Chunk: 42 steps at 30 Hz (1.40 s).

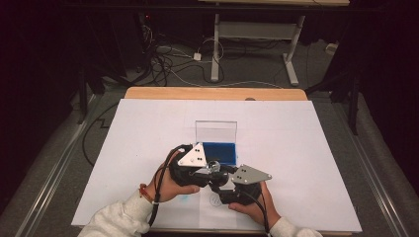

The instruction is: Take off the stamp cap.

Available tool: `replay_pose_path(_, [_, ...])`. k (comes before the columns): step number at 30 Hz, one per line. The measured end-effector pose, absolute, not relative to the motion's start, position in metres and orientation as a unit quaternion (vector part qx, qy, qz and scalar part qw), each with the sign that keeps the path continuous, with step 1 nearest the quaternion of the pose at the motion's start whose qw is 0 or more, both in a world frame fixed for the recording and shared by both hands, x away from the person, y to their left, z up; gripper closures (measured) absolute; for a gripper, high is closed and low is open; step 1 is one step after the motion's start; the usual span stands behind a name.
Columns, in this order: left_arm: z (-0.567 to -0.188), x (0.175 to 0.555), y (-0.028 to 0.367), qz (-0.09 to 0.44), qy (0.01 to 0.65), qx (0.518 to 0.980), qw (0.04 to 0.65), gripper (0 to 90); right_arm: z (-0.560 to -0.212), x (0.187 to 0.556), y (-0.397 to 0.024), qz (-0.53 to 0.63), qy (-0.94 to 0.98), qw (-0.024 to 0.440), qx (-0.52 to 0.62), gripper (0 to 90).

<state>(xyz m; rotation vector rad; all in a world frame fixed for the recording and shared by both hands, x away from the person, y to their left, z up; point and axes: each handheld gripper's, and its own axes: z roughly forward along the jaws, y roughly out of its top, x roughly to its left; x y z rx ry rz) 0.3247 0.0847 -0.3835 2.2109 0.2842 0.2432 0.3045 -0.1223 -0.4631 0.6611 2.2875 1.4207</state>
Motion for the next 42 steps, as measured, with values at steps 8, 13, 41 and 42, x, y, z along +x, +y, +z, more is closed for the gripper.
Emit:
replay_pose_path(8, [-0.385, 0.325, 0.083, 0.092, 0.115, 0.886, 0.44, 54.8, -0.462, 0.3, -0.121, 0.498, 0.817, 0.188, 0.221, 38.4])
replay_pose_path(13, [-0.386, 0.325, 0.083, 0.086, 0.113, 0.885, 0.443, 54.7, -0.459, 0.299, -0.122, 0.484, 0.826, 0.194, 0.213, 38.8])
replay_pose_path(41, [-0.386, 0.332, 0.085, 0.09, 0.124, 0.89, 0.429, 55.1, -0.464, 0.28, -0.102, 0.415, 0.881, 0.197, 0.112, 39.1])
replay_pose_path(42, [-0.386, 0.332, 0.085, 0.09, 0.124, 0.89, 0.429, 55.1, -0.465, 0.28, -0.103, 0.415, 0.881, 0.197, 0.111, 39.1])
